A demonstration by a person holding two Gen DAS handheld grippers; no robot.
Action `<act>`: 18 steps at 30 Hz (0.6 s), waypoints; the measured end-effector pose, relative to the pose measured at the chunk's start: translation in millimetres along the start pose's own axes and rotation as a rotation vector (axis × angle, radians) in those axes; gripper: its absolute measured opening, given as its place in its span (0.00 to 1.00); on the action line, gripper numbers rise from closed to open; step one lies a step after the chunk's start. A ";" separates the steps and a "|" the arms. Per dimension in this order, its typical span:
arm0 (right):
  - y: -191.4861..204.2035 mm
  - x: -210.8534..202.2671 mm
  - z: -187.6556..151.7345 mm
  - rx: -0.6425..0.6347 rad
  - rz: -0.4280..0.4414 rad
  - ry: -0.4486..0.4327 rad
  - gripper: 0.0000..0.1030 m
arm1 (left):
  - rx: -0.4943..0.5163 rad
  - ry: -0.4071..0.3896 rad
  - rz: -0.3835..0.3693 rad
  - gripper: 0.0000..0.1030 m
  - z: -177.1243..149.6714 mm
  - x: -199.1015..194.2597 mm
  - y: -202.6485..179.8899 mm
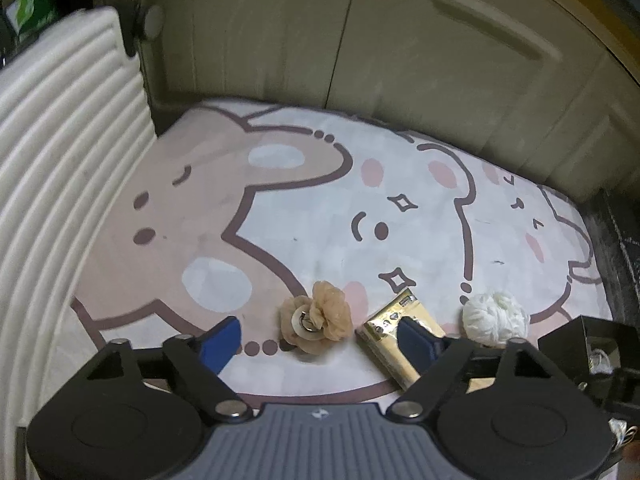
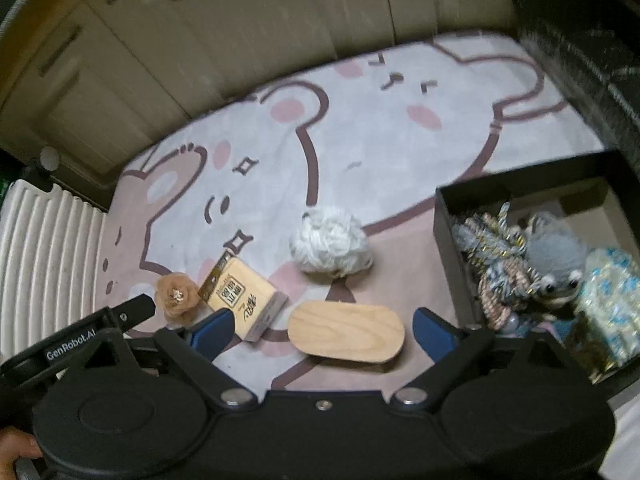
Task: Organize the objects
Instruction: 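Lower the left tool onto the peach flower scrunchie while the right tool approaches the oval wooden board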
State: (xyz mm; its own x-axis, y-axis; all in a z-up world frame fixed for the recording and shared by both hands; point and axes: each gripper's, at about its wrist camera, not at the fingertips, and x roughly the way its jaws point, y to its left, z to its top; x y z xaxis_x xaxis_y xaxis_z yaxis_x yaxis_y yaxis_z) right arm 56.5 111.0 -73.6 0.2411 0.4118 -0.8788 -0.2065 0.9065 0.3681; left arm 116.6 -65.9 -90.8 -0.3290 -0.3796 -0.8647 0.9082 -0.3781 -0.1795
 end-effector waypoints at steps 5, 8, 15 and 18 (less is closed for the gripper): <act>2.6 15.4 0.4 0.019 -0.038 0.024 0.92 | -0.044 0.025 -0.009 0.72 1.4 14.1 5.2; 6.6 25.3 0.1 0.010 -0.074 0.030 0.92 | -0.058 0.040 -0.020 0.67 1.9 21.7 6.5; 16.1 49.9 0.2 -0.007 -0.170 0.062 0.88 | -0.095 0.065 -0.028 0.58 4.5 38.1 8.4; 18.3 57.6 0.8 -0.005 -0.202 0.073 0.88 | -0.094 0.083 -0.019 0.55 4.5 46.5 9.5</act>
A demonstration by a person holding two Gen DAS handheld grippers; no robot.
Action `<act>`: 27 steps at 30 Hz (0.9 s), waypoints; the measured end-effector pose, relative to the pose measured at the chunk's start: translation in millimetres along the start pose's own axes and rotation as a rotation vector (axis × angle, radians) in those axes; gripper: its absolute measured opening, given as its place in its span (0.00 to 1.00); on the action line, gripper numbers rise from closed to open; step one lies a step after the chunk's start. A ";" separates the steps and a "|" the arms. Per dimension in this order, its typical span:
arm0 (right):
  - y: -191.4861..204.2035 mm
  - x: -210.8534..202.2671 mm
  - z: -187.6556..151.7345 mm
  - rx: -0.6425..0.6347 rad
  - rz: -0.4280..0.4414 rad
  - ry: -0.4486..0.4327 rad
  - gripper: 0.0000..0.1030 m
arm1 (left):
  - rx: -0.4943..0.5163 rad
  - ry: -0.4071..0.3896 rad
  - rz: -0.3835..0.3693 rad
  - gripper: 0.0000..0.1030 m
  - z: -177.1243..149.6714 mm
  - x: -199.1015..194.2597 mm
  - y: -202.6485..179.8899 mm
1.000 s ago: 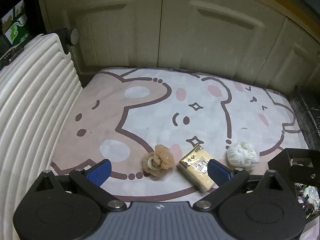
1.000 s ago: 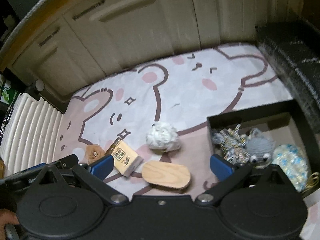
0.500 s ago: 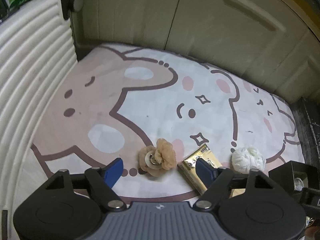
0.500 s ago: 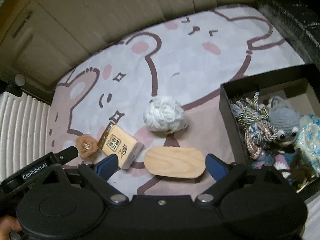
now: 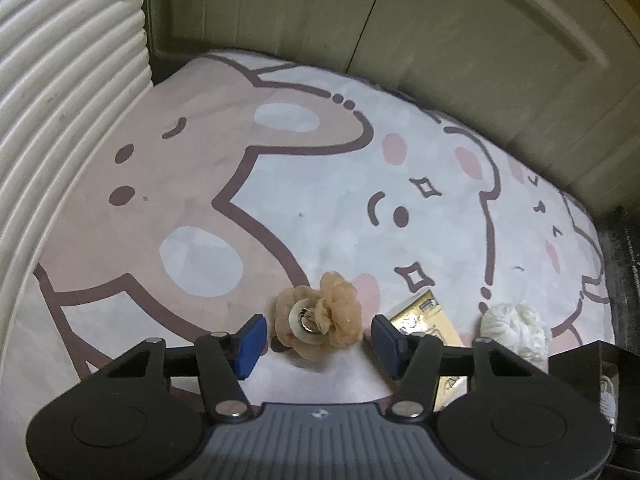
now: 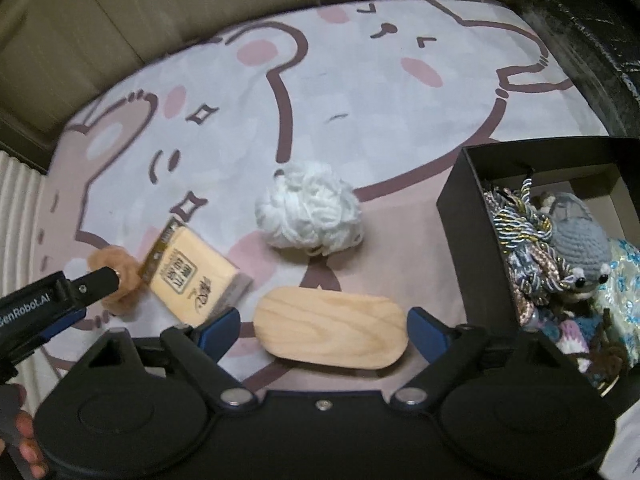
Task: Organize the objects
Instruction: 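Lower the left tool onto the peach flower scrunchie while the right tool approaches the oval wooden board, then close the left tool on the flower scrunchie while the right tool grips the wooden board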
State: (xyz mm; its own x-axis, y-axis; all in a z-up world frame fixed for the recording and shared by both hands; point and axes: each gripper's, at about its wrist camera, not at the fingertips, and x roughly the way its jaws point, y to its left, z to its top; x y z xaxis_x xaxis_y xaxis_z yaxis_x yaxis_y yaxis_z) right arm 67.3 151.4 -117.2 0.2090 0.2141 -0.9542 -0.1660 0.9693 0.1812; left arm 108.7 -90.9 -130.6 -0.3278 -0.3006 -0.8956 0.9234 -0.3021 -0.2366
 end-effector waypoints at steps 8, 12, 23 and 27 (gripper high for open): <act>2.2 12.0 3.7 0.020 -0.037 0.017 0.88 | -0.031 0.026 -0.004 0.51 2.6 17.4 3.2; 3.8 13.1 5.6 0.021 -0.038 0.022 0.88 | -0.044 0.031 -0.011 0.47 3.9 23.2 2.8; 6.6 3.9 9.9 -0.011 -0.068 -0.015 0.63 | -0.054 0.042 -0.024 0.36 6.7 24.9 4.6; -3.4 2.4 10.3 0.019 -0.045 -0.014 0.61 | -0.046 0.039 -0.029 0.32 6.5 20.6 5.5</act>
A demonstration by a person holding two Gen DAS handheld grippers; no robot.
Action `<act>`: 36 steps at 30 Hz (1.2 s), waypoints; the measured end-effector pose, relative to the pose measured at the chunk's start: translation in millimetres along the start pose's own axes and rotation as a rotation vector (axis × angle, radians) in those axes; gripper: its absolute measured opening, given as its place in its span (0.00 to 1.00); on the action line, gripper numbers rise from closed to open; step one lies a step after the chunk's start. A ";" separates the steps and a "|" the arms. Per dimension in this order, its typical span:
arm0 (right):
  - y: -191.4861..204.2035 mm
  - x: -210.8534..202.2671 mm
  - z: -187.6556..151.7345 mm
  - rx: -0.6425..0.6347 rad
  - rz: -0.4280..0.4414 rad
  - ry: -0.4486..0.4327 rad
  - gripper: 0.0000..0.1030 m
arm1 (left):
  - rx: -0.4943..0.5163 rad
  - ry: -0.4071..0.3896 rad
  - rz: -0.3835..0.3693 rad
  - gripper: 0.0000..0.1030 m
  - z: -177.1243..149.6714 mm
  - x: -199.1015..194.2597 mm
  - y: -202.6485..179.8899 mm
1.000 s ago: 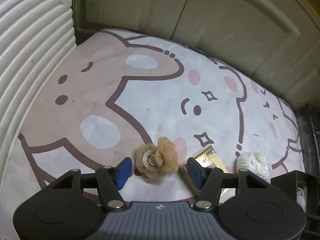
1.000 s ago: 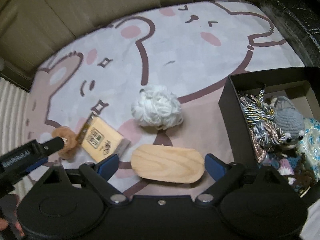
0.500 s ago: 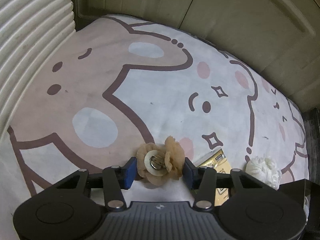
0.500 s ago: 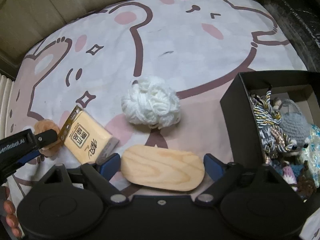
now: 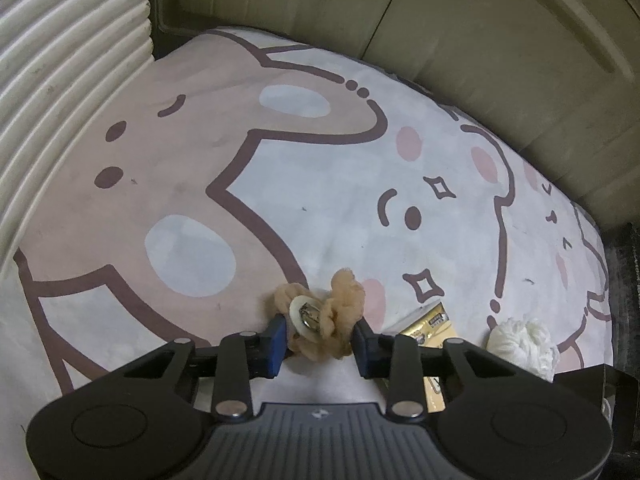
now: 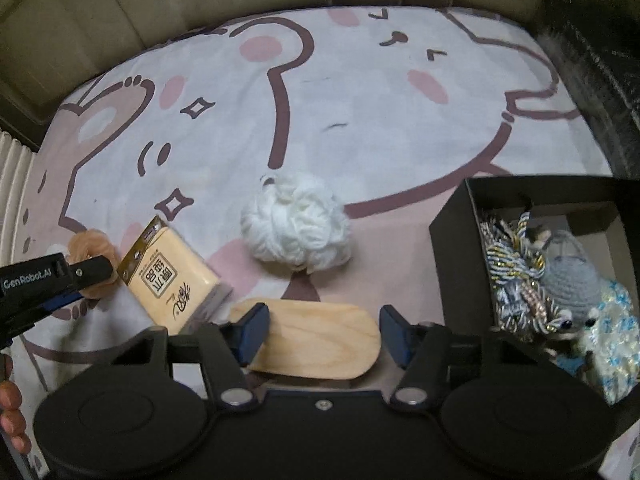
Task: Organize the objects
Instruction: 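Close the left tool on the flower scrunchie while the right tool grips the wooden board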
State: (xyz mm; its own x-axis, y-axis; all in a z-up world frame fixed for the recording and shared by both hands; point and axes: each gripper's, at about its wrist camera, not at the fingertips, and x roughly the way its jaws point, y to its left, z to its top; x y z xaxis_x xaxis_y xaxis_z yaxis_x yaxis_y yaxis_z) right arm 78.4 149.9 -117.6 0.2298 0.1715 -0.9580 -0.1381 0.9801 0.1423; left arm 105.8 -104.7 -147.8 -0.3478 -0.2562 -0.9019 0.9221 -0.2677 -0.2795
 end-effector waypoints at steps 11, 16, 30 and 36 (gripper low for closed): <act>7.9 7.7 -4.5 0.014 0.020 0.014 0.84 | -0.023 -0.002 -0.024 0.34 -1.5 -0.6 0.7; 8.8 14.0 -2.6 0.046 0.020 0.023 0.90 | -0.071 0.008 -0.022 0.40 -1.4 7.3 4.4; 9.6 25.2 -0.6 0.077 0.010 0.071 0.90 | -0.051 -0.002 -0.007 0.37 2.8 12.2 0.8; 12.3 12.7 -0.3 0.078 0.019 0.040 0.90 | -0.037 0.002 -0.010 0.34 2.8 6.8 0.1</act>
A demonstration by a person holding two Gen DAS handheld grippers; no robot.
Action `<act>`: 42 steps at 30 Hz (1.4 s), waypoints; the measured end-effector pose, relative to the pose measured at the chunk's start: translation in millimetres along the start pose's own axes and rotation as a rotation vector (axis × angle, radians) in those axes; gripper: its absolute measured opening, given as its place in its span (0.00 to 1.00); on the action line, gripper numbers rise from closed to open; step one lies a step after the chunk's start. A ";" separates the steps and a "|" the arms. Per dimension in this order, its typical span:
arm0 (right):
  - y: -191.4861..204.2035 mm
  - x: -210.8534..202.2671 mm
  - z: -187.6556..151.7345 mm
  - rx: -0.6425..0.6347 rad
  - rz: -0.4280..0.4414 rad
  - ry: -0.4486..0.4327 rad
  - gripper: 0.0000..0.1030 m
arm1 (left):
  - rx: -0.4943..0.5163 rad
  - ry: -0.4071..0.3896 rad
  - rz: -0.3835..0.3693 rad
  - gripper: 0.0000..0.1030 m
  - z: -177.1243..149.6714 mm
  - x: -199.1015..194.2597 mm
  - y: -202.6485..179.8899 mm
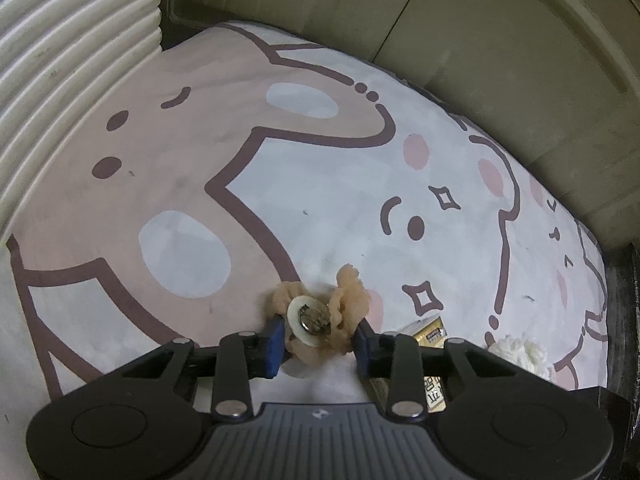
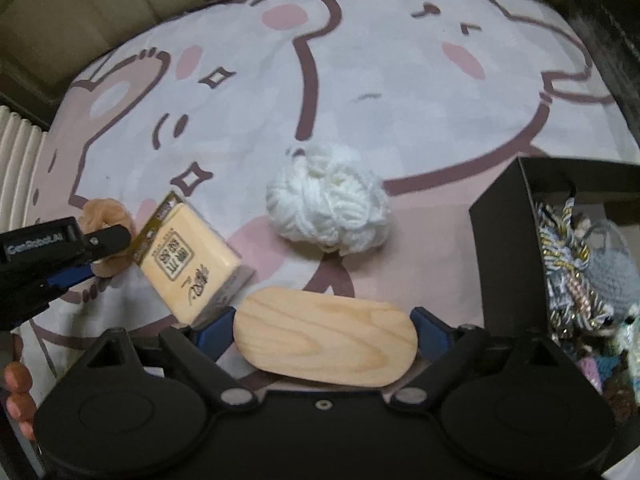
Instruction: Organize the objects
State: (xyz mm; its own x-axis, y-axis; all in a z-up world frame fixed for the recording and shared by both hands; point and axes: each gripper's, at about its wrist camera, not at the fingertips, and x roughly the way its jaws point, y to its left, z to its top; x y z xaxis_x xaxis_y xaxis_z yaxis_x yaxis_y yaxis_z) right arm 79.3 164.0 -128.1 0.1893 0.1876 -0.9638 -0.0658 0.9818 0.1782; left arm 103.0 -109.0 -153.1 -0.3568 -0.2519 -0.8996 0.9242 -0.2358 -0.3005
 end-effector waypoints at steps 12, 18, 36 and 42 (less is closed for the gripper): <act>-0.8 -25.8 -6.5 -0.023 0.010 -0.063 0.90 | 0.036 -0.002 0.018 0.25 -3.8 -20.1 0.6; -3.4 -34.0 -4.8 -0.001 0.014 -0.094 0.90 | 0.061 -0.021 0.028 0.25 -4.3 -29.7 -0.2; -0.8 -84.0 -15.3 -0.107 -0.032 -0.292 0.90 | 0.351 -0.199 0.117 0.25 -17.0 -96.6 -34.8; -0.6 -102.5 -22.9 -0.177 -0.064 -0.364 0.90 | 0.435 -0.236 0.092 0.25 -23.1 -117.3 -44.3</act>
State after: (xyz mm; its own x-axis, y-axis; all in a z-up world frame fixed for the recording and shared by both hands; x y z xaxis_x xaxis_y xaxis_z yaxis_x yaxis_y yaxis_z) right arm 37.6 143.6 -34.0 0.5306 0.1555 -0.8333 -0.2040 0.9776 0.0525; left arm 107.1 -47.3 -41.6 -0.3440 -0.4836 -0.8049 0.8289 -0.5592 -0.0182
